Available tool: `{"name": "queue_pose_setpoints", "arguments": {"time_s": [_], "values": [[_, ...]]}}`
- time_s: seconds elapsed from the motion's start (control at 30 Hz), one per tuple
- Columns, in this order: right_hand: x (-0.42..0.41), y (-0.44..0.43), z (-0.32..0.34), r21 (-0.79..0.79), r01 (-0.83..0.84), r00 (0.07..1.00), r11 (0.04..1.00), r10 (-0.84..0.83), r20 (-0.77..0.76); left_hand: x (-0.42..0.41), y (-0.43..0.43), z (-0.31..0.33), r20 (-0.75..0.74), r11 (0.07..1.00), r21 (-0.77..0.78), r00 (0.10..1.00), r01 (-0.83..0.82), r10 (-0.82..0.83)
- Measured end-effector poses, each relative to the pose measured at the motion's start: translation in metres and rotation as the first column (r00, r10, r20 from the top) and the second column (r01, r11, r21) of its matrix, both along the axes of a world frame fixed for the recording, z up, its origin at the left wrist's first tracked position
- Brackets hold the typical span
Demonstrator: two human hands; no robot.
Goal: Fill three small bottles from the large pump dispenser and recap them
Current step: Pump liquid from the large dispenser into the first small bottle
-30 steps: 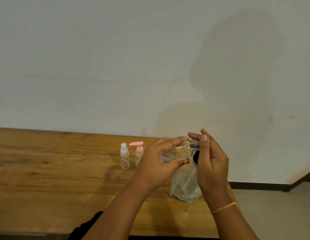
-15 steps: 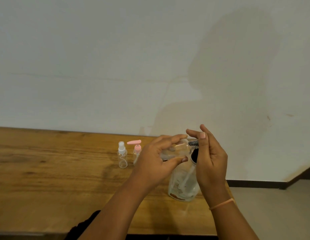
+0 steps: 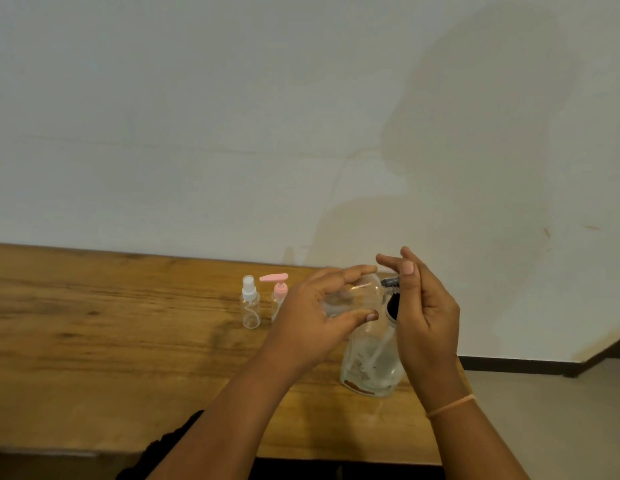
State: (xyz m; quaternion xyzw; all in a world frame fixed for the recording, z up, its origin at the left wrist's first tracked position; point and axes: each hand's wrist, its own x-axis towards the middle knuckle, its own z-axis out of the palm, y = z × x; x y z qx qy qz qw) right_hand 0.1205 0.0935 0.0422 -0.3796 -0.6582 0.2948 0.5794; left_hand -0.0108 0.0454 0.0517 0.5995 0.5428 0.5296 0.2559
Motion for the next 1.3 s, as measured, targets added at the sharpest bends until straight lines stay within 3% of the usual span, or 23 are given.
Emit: {"name": "queue_pose_setpoints", "arguments": {"time_s": [0.43,0.77,1.1,1.3], "values": [[0.002,0.003,-0.011,-0.047,-0.026,0.998,0.999,0.029,0.062,0.002,-0.005,-0.002,-0.073,0.999,-0.037,0.997,-0.034,0.032],[0.005,-0.001,0.004,-0.052,-0.056,0.998,0.997,0.057,0.017,0.003,-0.005,0.007,-0.128,0.999,0.022,0.991,-0.038,0.041],[0.002,-0.002,-0.005,-0.076,-0.041,0.996,0.996,0.047,0.081,-0.001,-0.004,0.000,-0.089,0.995,-0.089,0.996,-0.034,0.026],[0.003,-0.008,0.011,-0.122,-0.085,0.996,0.989,0.085,-0.005,0.000,-0.005,0.007,-0.077,1.000,0.008,0.997,-0.027,0.027]]}}
